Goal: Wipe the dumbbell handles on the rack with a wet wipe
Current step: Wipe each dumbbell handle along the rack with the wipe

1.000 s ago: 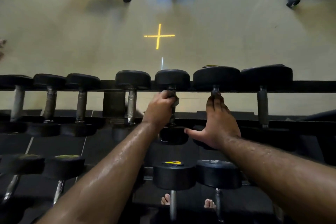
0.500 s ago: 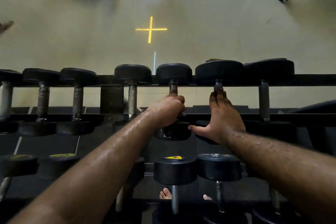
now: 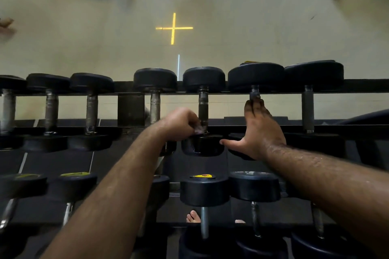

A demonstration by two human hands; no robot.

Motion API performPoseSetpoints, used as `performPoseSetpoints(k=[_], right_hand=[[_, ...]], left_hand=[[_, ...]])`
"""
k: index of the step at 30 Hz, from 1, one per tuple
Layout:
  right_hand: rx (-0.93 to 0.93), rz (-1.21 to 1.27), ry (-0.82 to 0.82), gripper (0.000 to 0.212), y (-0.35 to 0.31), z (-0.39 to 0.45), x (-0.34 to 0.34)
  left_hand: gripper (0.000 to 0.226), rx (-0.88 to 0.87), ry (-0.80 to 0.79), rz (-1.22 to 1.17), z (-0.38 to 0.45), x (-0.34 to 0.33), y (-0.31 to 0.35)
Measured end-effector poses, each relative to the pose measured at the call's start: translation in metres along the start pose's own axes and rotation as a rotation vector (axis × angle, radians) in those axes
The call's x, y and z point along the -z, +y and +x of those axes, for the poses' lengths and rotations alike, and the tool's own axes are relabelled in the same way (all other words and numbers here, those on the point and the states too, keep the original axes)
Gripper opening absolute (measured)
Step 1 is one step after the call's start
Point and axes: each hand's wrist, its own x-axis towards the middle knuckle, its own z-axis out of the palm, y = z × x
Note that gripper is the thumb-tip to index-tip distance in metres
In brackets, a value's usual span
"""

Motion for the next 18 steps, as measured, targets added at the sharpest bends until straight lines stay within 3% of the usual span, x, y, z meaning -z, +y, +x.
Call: performPoseSetpoints(k=[3,5,8,11,12,14,16,18], right_hand=[[0.003,-0.004,-0.002,0.152,0.001,0.001,-0.002],[0.002,-0.007,-0.001,0.153,0.002,0.001,-0.002],[-0.004,-0.002,0.004,0.158,0.003,0.002,-0.003],[-0.008,0.008,-0.009,0.164,0.003,0.003,-0.004],[-0.008,0.009,-0.01,0.165,0.003,0.003,-0.004],[-0.003,0.008,-0.007,0.166,0.003,0.004,-0.004],[0.0,0.009,-0.004,0.165,0.003,0.003,-0.003],[0.004,0.01,0.006,0.165,0.002,0.002,-0.002]], left_hand=[[0.01,-0.009,0.055,-0.161,-0.003,0.016,0.003],[0.005,0.069,0.14,0.002,-0.001,0.008,0.012],[0.011,0.114,0.064,0.206,-0.004,-0.011,0.027],[0.005,-0.006,0.014,-0.043,-0.004,-0.001,0.039],[0.005,-0.04,0.061,-0.116,0.0,0.004,0.043],[0.009,-0.09,0.36,-0.109,0.013,0.004,0.049],[0.017,-0.194,0.654,0.16,0.028,-0.004,0.046],[0.024,-0.295,0.629,0.48,0.035,-0.014,0.039]])
